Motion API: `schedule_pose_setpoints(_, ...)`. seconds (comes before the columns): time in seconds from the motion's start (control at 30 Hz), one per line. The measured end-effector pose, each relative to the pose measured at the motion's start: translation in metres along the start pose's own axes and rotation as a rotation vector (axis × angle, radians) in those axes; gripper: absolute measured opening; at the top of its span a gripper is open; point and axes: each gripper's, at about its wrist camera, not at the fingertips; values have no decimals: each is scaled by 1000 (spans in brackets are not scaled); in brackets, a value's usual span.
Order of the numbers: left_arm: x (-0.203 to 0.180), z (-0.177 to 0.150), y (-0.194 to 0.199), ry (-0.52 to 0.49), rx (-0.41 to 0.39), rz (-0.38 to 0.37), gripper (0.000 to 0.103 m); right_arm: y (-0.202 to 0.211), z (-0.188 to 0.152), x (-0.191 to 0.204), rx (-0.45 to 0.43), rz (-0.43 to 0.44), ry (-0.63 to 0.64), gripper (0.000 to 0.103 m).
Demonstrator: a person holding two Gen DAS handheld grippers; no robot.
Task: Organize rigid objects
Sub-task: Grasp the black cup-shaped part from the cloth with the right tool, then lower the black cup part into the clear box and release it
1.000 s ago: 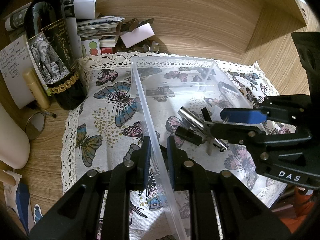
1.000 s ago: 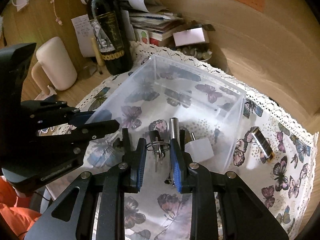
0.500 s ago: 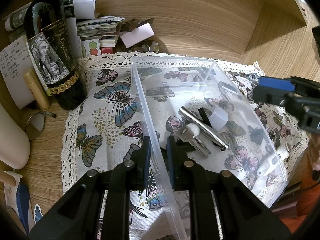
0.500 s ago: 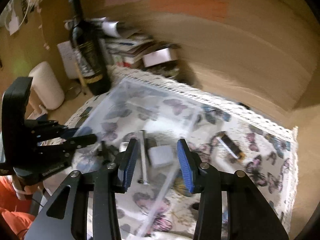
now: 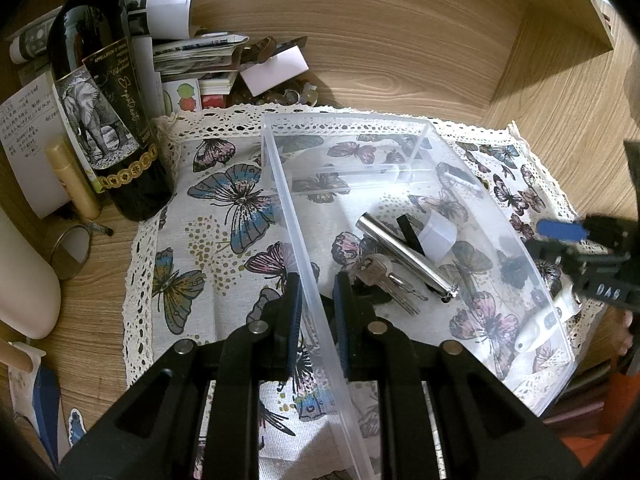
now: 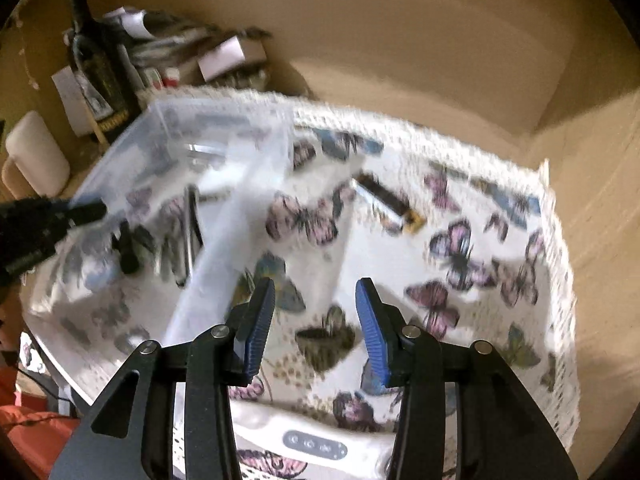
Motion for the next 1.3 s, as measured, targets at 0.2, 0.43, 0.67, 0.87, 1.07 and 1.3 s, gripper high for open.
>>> schedule_pose_setpoints(0.2,0,0,0,0,0,0,15,-7,-25,2,37,13,-28,39)
schedule_pose_setpoints(0.43,0,0,0,-1,-1,-1,15,-22,-39,-1,77,21,-69,39)
schedule_pose_setpoints(0.67,2,0,0,0,3,-4,15,-25,-38,-8,61,9,-92,28)
schedule_pose_setpoints(0.87,5,0,0,0,3,-5,15,-7,-19,-4,-16,0,-65,27)
schedule_pose_setpoints(1.07,4,0,0,0,3,-4,15,8,4,2,-90,6,-45,27)
schedule_pose_setpoints(1.3,3,-1,1,2,3,-4,15,22,28,15,-171,36,-16,27)
Point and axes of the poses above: each gripper's, at about its wrist camera, not at the fingertips, and y roughly against the way its jaws point, x to its left, z to its top, and after that the axes turned 12 degrees about -x, right-handed
